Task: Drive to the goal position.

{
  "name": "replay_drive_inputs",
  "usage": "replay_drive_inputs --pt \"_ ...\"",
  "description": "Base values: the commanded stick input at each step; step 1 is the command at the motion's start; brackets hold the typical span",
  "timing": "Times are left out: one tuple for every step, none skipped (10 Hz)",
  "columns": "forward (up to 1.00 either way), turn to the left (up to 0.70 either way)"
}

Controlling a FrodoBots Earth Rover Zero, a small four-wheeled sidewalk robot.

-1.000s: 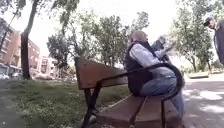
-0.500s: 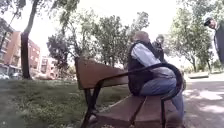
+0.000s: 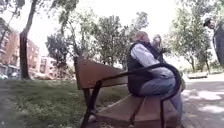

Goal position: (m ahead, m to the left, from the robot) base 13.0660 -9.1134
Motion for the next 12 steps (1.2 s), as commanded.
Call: replay_drive_inputs --pt "0.00 -0.07" --pt "0.00 -0.06" --pt "0.00 0.00" --pt "0.00 0.00" --pt "0.00 0.00" --pt "0.00 0.00" --pt "0.00 0.00" --pt "0.00 0.00" --pt "0.00 0.00" --pt "0.00 0.00" --pt "0.00 0.00" --pt "0.00 -0.11"
